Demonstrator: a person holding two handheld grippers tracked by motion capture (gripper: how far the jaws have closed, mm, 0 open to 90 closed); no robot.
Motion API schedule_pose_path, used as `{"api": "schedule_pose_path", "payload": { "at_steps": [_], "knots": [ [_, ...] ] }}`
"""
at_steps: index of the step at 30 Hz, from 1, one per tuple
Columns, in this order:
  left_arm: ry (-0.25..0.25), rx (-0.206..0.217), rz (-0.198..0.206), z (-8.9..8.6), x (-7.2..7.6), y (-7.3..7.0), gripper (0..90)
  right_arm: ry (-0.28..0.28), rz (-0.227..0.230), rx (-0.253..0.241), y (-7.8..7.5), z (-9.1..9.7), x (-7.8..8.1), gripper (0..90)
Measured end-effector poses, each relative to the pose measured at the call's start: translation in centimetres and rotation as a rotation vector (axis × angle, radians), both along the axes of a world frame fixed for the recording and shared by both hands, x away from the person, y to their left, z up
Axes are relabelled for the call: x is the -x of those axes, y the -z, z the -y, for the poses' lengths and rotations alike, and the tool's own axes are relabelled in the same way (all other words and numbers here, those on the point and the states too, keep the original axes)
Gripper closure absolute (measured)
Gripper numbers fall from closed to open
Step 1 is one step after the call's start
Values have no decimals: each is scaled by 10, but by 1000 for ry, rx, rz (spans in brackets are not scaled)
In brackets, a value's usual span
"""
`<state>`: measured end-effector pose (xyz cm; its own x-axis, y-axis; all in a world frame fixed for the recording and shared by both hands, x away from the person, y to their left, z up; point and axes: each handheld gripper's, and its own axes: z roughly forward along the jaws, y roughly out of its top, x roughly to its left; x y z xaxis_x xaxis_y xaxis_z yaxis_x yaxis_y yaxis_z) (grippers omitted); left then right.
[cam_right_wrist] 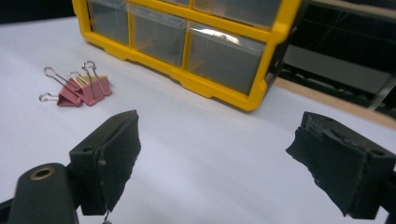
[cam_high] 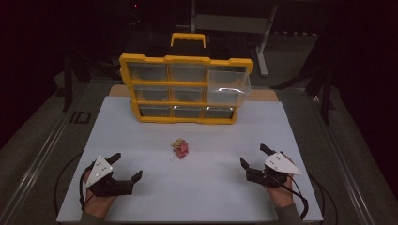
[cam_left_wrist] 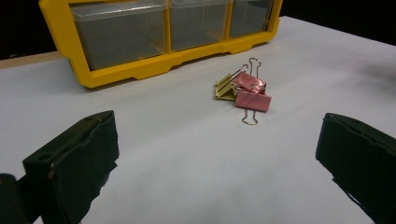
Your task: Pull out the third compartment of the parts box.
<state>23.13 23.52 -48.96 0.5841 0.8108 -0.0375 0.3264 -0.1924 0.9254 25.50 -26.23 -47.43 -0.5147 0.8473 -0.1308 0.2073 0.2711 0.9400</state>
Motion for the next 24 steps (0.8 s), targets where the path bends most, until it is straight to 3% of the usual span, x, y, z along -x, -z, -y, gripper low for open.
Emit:
{"api": "schedule_pose_path", "payload": {
  "at_steps": [5, 16, 24],
  "knots": [
    [-1, 9, -14, -1, -1, -1, 0, 5, 0, -39, 9, 10, 7, 139],
    [-17, 30, -28, -3, -8, -12, 0, 10, 26, -92, 11, 25, 15, 137],
    [11, -11, -28, 3, -19, -33, 0, 39, 26, -106, 11, 27, 18, 146]
  ]
}}
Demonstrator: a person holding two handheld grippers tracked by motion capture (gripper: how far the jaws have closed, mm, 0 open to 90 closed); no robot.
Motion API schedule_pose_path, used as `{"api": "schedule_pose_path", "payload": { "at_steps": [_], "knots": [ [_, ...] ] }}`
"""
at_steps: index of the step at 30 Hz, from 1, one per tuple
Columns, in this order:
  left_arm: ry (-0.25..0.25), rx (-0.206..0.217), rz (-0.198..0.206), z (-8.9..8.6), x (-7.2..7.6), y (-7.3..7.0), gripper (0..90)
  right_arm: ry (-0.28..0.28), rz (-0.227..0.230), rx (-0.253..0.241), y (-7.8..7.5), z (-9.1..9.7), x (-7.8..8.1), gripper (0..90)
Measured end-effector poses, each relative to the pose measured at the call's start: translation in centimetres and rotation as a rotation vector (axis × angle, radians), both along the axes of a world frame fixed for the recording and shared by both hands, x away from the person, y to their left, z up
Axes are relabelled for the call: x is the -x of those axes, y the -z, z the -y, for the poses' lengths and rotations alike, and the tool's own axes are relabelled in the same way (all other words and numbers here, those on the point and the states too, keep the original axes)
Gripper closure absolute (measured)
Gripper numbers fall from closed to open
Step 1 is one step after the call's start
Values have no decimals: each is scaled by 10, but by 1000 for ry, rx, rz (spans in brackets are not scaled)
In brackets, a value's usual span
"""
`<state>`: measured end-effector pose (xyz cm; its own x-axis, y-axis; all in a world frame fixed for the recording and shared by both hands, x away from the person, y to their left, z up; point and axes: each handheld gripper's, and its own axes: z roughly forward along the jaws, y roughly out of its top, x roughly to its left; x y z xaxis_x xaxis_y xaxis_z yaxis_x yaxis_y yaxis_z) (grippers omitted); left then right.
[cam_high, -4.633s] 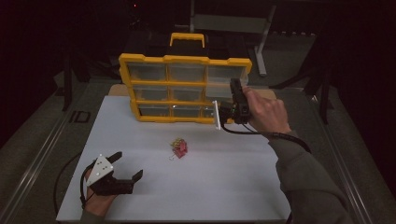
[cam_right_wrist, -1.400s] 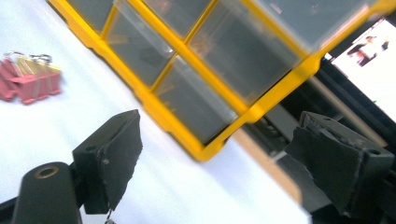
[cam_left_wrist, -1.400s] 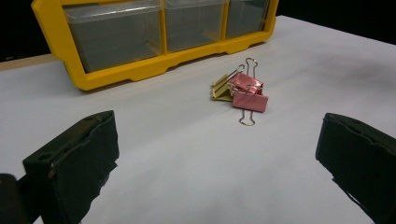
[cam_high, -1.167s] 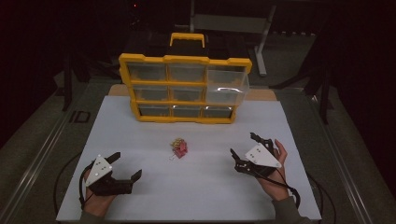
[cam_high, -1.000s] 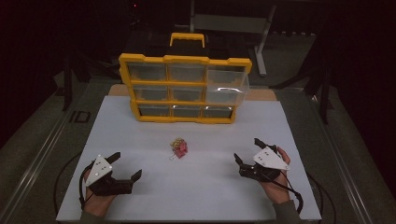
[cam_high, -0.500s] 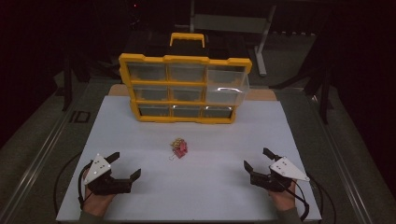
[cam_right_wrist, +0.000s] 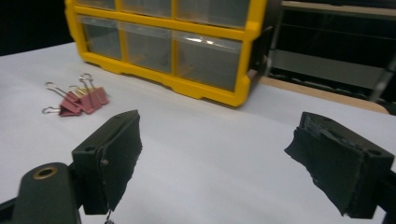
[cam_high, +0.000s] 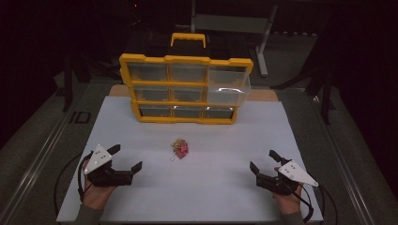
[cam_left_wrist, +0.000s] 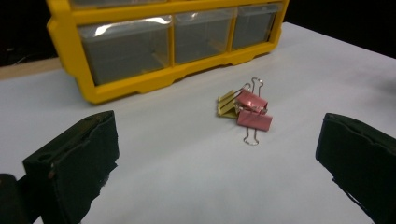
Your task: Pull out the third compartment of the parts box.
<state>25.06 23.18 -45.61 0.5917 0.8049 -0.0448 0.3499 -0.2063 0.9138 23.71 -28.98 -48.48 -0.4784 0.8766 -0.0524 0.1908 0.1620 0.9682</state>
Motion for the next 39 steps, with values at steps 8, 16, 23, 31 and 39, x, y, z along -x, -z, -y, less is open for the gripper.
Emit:
{"api": "schedule_pose_path", "payload": {
  "at_steps": [8, 16, 23, 31, 39],
  "knots": [
    [39, -57, -35, 8, -16, -15, 0, 27, -8, -19, 1, 5, 1, 145],
    [74, -73, -14, 14, -27, -27, 0, 35, 0, -28, 1, 7, 1, 146],
    [102, -87, -8, 20, -36, -33, 0, 38, 13, -14, 1, 6, 1, 146],
    [138, -91, -12, 28, -45, -39, 0, 39, 16, -3, 2, 4, 1, 146],
    [179, -111, -52, 40, -56, -39, 0, 34, 15, 4, 2, 3, 0, 146]
  ]
}}
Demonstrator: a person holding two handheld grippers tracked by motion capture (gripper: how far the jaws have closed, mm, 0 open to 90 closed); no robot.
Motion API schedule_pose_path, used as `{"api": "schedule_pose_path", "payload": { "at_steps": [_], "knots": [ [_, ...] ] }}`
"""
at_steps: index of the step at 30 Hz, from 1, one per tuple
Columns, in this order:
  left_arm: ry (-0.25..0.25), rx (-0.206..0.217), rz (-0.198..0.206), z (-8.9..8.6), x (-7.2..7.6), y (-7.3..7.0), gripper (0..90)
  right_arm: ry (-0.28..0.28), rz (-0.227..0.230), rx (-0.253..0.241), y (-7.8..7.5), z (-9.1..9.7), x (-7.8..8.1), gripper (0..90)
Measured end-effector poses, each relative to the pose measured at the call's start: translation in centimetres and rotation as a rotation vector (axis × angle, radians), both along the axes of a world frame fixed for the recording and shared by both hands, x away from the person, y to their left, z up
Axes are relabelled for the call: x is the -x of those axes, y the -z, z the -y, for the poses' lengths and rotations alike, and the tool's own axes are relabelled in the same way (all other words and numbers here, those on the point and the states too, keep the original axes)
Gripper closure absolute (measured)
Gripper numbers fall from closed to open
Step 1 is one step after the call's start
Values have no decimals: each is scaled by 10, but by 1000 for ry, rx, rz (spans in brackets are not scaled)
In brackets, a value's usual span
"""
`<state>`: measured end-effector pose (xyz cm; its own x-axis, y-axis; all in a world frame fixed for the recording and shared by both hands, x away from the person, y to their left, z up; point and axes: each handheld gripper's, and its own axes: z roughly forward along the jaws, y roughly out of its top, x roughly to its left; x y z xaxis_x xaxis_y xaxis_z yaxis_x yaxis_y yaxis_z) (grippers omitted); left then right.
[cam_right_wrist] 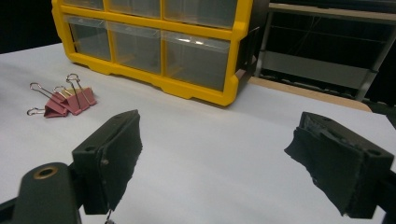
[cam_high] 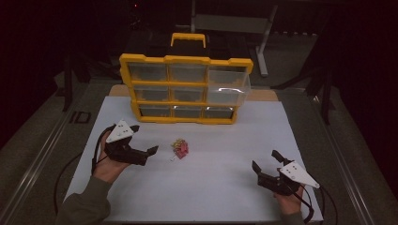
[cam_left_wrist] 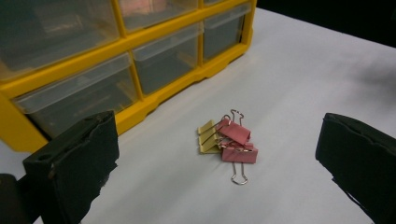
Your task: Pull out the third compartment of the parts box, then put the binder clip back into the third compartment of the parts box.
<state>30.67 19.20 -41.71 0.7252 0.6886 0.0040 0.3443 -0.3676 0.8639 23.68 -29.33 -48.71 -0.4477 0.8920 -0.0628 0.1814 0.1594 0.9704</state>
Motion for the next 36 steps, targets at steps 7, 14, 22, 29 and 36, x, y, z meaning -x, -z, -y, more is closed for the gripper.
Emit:
{"api": "schedule_pose_path", "payload": {
  "at_steps": [7, 14, 22, 29, 36],
  "knots": [
    [25, -28, -12, 9, -6, -1, 0, -1, -5, 6, 1, 0, -1, 148],
    [26, -49, -22, 13, -15, -1, 0, -4, -7, 5, 1, 0, -2, 151],
    [38, -64, -45, 19, -25, -1, 0, -3, -9, 4, 2, 1, -2, 152],
    [51, -78, -58, 26, -30, -2, 0, -4, -8, 3, 1, 1, -2, 153],
    [53, -86, -69, 33, -37, -1, 13, -2, -9, 0, 1, 1, -1, 153]
  ]
}}
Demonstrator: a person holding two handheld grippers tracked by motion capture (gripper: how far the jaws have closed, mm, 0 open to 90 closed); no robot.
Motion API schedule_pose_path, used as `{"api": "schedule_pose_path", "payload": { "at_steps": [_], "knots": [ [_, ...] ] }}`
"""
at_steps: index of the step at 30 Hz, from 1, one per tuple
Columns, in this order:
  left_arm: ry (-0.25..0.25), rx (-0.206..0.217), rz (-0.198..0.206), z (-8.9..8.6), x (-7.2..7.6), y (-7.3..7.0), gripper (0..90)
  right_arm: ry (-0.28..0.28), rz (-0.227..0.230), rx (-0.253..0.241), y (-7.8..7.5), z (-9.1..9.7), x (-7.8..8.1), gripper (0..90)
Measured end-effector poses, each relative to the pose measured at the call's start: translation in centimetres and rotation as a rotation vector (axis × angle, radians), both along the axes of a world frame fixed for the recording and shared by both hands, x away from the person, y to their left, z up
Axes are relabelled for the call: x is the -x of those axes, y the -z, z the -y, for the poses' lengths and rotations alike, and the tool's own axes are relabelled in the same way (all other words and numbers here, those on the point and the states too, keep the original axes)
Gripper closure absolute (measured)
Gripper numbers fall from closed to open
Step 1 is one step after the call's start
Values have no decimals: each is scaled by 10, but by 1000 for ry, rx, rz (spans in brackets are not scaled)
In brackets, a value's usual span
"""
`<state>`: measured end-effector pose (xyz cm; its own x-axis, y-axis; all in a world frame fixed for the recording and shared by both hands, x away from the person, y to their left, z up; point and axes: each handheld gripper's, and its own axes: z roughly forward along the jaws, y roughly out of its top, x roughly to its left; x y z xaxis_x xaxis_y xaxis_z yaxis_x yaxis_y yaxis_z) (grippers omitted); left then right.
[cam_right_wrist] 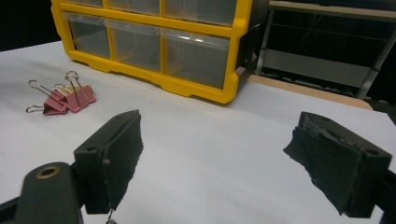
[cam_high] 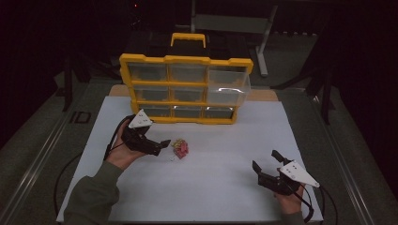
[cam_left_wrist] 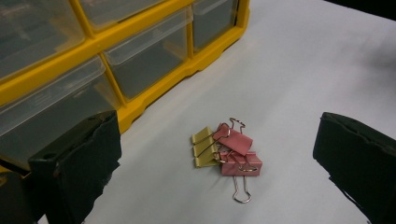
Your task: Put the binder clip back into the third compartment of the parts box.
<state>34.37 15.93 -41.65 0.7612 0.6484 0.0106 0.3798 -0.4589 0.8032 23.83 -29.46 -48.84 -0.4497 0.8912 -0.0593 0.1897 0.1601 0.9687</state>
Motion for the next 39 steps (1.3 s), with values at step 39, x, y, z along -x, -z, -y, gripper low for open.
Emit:
{"api": "schedule_pose_path", "payload": {
  "at_steps": [39],
  "knots": [
    [56, -187, -86, 42, -27, 27, 95, -5, -4, 14, 1, 0, -1, 158]
  ]
}}
